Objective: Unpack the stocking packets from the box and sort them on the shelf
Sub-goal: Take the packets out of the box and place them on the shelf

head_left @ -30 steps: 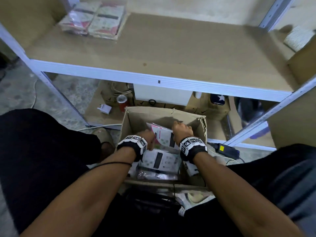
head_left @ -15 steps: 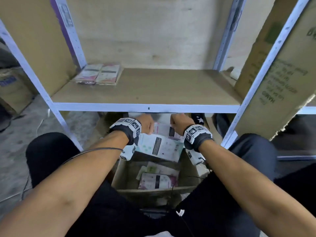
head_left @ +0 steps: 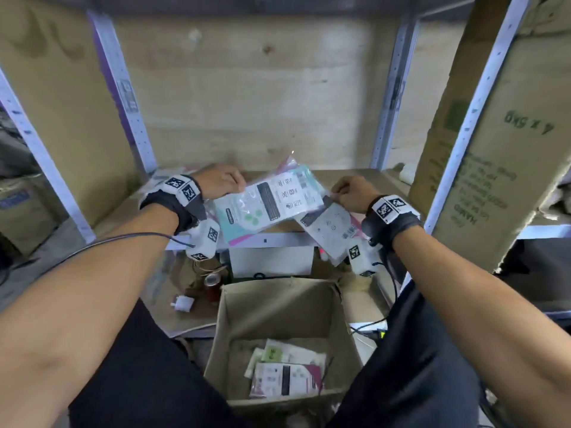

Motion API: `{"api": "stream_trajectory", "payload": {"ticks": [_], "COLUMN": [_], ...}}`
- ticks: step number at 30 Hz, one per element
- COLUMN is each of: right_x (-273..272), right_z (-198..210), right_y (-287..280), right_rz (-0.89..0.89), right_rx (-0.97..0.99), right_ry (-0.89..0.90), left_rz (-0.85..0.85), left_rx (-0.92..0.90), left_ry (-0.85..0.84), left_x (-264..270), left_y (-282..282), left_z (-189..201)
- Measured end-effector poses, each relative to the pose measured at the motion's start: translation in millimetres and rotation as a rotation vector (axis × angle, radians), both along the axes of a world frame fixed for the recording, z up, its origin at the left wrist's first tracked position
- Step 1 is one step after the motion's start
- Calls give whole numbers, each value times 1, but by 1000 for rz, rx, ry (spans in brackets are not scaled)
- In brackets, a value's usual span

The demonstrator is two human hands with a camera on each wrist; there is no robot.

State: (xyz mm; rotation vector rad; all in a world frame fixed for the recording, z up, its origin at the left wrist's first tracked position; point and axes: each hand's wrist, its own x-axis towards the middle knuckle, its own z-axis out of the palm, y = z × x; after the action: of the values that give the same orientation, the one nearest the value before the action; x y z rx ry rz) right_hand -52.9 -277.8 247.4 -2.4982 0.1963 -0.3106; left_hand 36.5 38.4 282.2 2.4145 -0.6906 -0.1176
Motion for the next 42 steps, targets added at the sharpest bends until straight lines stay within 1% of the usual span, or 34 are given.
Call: {"api": "stream_trajectory", "payload": {"ticks": [4, 8, 10, 11, 13, 15, 20, 23, 26, 28, 31, 35, 38, 42], "right_x": [33, 71, 93, 103, 131, 160, 228, 264, 296, 313, 333, 355, 361, 358], "right_z": [-2, -16, -24, -27, -32, -36, -41, -46, -51, -56, -66, -78, -79, -73], "right_y": [5, 26, 43, 52, 74, 97, 147, 173, 197, 210, 226, 242, 250, 248], "right_rz": [-24, 2, 5, -4, -11, -13, 34, 90, 120, 126, 130, 82, 50, 74], "right_rx": [247, 581, 722, 780, 884, 947, 1002, 1043, 1083, 1099, 1087, 1016, 880, 798], "right_ry": [28, 53, 57, 53, 46, 51, 89, 122, 159, 180, 212, 234, 232, 289], "left_rz": [226, 329, 401, 425, 489, 570, 751, 801, 856, 864, 887, 933, 888, 830], "left_rx": [-267, -573, -690, -710, -693, -642, -453, -374, -276, -225, -183, -221, -225, -223], "left_ry": [43, 219, 240, 235, 214, 201, 158, 203, 195, 185, 185, 184, 193, 210], "left_x": [41, 73, 90, 98, 120, 142, 202, 235, 257, 269, 288, 303, 307, 300], "left_y": [21, 32, 37, 38, 49, 64, 109, 138, 161, 172, 185, 190, 184, 176], "left_z": [-12, -34, -44, -48, -55, -56, -56, -65, -73, -78, -85, -89, -86, -89]}}
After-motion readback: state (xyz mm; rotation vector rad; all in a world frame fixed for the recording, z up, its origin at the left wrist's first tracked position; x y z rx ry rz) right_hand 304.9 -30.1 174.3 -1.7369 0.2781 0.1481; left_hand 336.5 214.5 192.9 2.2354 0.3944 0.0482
